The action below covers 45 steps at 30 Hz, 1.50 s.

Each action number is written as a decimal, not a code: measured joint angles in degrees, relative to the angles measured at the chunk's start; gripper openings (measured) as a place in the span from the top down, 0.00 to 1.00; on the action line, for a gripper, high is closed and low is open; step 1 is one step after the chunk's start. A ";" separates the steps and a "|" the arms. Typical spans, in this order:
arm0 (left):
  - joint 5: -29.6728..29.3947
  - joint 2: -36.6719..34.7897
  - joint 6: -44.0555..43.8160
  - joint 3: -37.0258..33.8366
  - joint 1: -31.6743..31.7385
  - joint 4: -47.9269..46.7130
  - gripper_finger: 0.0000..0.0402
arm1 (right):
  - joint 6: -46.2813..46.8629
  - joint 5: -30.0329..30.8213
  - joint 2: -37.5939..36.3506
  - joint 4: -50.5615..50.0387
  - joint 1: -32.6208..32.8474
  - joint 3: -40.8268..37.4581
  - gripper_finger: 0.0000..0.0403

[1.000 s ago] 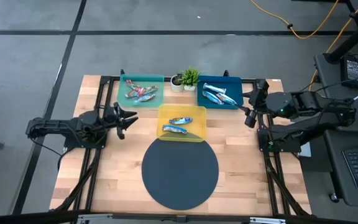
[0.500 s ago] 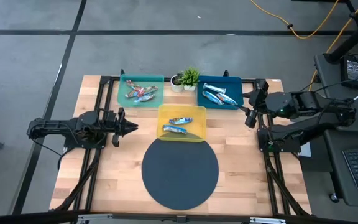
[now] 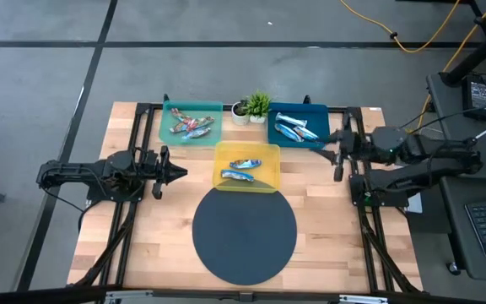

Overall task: Pick and place Granola Bars by type
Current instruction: Return to Home Position

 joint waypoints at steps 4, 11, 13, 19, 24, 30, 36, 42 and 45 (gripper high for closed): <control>0.00 0.01 0.00 0.00 0.00 -0.01 0.92 | 0.54 -10.01 -6.69 18.58 0.00 -13.25 0.84; 0.00 0.02 0.00 0.00 0.01 -0.01 0.92 | 3.98 -10.08 -21.51 30.20 0.00 -29.43 0.96; 0.01 0.02 0.00 0.00 0.00 -0.01 0.92 | 3.51 -8.86 -27.48 31.41 0.00 -32.08 0.96; 0.02 0.02 0.02 0.00 0.00 0.19 0.91 | 5.15 -11.90 -42.51 37.56 -0.01 -39.65 0.98; 0.11 0.14 0.02 0.00 0.01 0.37 0.92 | 3.05 -18.67 -39.71 55.47 -0.90 -45.17 0.99; 0.00 0.62 0.02 -0.02 0.00 0.85 0.91 | 2.87 -21.57 -41.50 66.12 -1.20 -55.16 0.99; 0.02 0.68 0.02 -0.01 0.00 0.76 0.92 | 5.60 -20.61 -42.42 54.43 -1.36 -55.18 0.99; 0.02 0.68 0.02 0.00 0.00 0.76 0.91 | 1.79 -22.68 -42.40 46.82 -1.34 -55.18 0.99; 0.02 0.70 0.02 0.00 0.01 0.76 0.91 | 2.20 -23.47 -42.41 43.44 -1.35 -55.18 0.99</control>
